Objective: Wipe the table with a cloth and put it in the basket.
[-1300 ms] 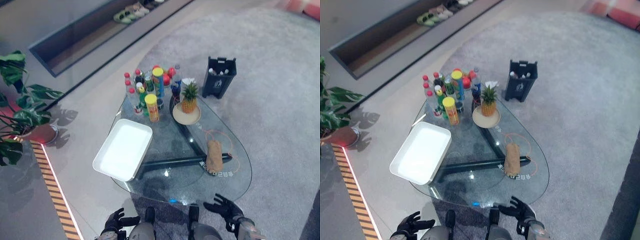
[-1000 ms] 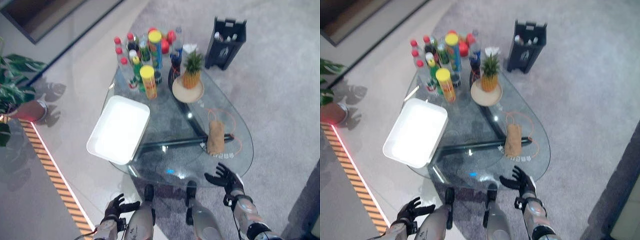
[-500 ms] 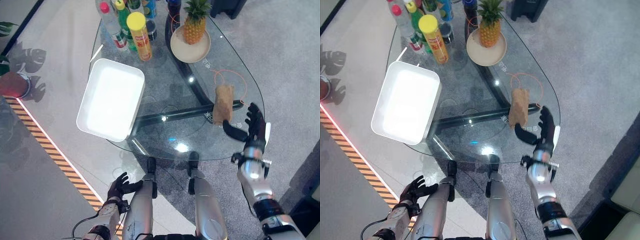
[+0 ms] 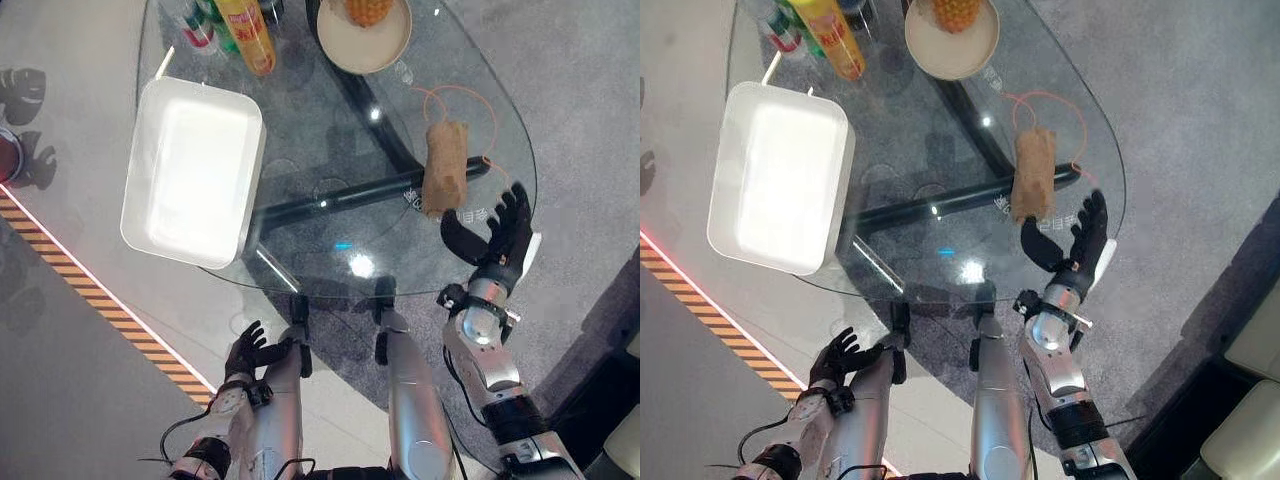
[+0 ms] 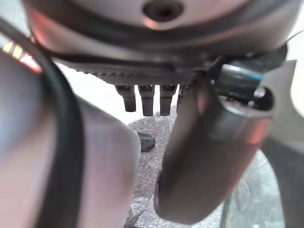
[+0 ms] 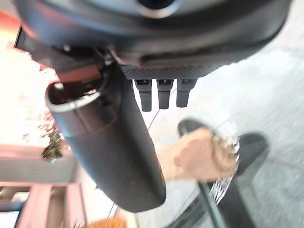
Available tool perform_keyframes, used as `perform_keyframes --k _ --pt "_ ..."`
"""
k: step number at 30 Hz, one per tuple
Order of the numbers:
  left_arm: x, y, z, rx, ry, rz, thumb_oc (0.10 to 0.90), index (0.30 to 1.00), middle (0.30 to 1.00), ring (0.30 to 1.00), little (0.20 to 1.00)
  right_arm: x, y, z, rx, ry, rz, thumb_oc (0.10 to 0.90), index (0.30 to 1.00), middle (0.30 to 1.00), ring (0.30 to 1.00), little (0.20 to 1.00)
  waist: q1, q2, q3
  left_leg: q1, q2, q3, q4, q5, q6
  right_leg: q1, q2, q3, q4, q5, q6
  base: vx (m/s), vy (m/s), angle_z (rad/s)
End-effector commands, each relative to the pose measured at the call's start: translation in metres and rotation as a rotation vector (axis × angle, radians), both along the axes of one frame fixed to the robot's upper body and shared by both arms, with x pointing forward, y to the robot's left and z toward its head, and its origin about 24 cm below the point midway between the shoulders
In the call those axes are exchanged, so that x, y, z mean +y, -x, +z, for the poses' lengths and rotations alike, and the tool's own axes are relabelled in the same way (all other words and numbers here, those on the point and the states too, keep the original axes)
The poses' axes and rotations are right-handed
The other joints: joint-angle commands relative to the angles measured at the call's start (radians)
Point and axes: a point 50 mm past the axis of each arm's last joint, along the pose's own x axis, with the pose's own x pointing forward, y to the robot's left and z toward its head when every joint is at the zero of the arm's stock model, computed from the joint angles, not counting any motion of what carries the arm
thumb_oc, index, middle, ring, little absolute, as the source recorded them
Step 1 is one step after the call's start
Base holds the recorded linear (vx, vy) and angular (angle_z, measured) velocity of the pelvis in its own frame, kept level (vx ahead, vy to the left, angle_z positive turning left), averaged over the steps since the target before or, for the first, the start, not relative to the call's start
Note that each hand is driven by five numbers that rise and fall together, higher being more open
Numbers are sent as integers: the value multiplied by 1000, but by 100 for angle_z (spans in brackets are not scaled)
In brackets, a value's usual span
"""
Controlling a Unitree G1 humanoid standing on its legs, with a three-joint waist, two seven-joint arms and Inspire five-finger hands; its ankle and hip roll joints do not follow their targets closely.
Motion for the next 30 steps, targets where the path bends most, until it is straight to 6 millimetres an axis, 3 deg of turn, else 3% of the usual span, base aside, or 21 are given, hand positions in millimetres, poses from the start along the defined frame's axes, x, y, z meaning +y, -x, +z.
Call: perform_keyframes --k 1,16,30 --pt "-15 30 -20 102 54 24 800 900 900 900 900 2 16 37 -194 39 -15 800 900 900 900 900 -15 19 -12 -71 -62 46 61 -10 48 -4 62 -17 -6 6 -31 12 33 1" --pt "-22 17 -13 79 54 24 800 900 900 900 900 14 8 67 -299 90 -69 800 900 900 900 900 -2 31 -12 -169 -67 39 89 -4 45 -104 60 -21 8 24 -29 1 0 0" --pt "-26 12 -9 70 58 9 800 900 900 900 900 -1 0 82 -319 171 -260 800 900 900 900 900 14 44 -12 -233 -68 35 104 -1 45 -176 55 -28 20 37 -21 3 -1 1"
